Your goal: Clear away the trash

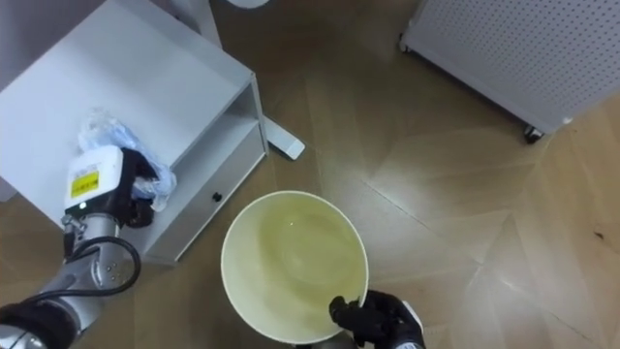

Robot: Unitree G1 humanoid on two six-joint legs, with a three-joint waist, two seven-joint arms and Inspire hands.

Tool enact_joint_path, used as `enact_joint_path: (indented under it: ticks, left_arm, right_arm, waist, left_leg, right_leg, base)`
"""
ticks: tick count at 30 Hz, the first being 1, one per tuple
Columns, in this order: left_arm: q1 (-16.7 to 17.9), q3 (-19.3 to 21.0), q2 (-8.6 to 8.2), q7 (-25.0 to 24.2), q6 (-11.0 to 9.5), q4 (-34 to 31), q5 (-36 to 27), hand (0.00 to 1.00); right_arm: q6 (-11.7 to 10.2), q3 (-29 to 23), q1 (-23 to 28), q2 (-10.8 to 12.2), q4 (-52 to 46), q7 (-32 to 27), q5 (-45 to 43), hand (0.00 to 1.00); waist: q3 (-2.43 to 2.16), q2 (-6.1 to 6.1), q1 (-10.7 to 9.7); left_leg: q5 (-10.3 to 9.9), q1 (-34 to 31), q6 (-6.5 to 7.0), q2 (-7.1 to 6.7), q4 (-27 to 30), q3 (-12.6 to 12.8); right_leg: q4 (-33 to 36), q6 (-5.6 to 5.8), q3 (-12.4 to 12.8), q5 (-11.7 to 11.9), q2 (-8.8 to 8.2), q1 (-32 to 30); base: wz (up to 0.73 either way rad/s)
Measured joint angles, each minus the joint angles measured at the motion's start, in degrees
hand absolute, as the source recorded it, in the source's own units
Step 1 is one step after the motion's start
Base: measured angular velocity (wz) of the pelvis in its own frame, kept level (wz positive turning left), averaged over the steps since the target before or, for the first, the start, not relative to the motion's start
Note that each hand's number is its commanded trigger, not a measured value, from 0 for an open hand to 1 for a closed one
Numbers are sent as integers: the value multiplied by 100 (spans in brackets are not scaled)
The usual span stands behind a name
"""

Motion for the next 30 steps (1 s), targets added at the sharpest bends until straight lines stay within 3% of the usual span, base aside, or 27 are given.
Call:
enact_joint_path:
  ticks: [2,4,7,12,13,15,17,18,21,30]
  left_arm:
    - [178,8,-104,22,-24,2,-53,100]
    - [378,13,-209,43,-102,-56,-60,100]
    - [690,-14,-446,34,-377,-261,-180,100]
    - [1194,-338,-830,-159,-797,-1005,-458,100]
    - [1409,-496,-958,-319,-852,-1219,-629,100]
    - [1721,-821,-1151,-601,-931,-1382,-1011,100]
    - [2005,-1089,-1333,-976,-936,-1409,-1448,100]
    - [2183,-1254,-1403,-1222,-936,-1412,-1675,100]
    - [2576,-1534,-1438,-1875,-937,-1411,-2055,100]
    - [2856,-1685,-1407,-3119,-934,-1420,-2573,100]
  right_arm:
    - [-46,82,-4,-4,83,-5,-9,100]
    - [-114,88,21,-6,117,-1,-98,100]
    - [-262,89,26,30,255,10,-329,100]
    - [-398,126,77,134,505,16,-518,100]
    - [-434,129,135,171,503,18,-570,100]
    - [-467,138,214,218,510,18,-613,100]
    - [-458,140,291,252,525,15,-666,100]
    - [-457,141,361,270,523,15,-676,100]
    - [-463,138,509,353,524,20,-679,100]
    - [-525,133,700,326,495,90,-1084,100]
  waist:
    - [-2,-3,24]
    - [-4,-8,14]
    - [-8,-14,27]
    - [-40,-54,192]
    - [-98,-100,263]
    - [-117,-115,299]
    - [-180,-141,367]
    - [-237,-213,453]
    - [-336,-343,561]
    - [-409,-356,807]
  left_leg:
    - [44,165,2,-6,-156,30]
    - [141,290,7,-100,-387,43]
    - [314,497,6,-193,-743,29]
    - [465,910,52,-206,-1183,182]
    - [489,983,82,-201,-1275,295]
    - [513,1110,103,-202,-1349,348]
    - [531,1230,123,-207,-1454,376]
    - [542,1313,129,-224,-1535,423]
    - [593,1501,139,-265,-1684,418]
    - [803,1705,295,-305,-2086,514]
  right_leg:
    - [-116,16,15,21,-2,148]
    - [-267,42,27,59,-37,246]
    - [-518,59,-26,111,-105,453]
    - [-908,143,-30,191,-112,856]
    - [-955,159,13,204,-124,877]
    - [-1025,182,20,219,-128,1009]
    - [-1125,222,24,244,-116,1137]
    - [-1184,237,70,253,-113,1176]
    - [-1308,267,91,290,-114,1345]
    - [-1898,395,108,682,-108,1636]
  base:
    - [2]
    - [10]
    - [18]
    - [5]
    - [-11]
    - [-3]
    - [-3]
    - [-5]
    - [-2]
    - [-3]
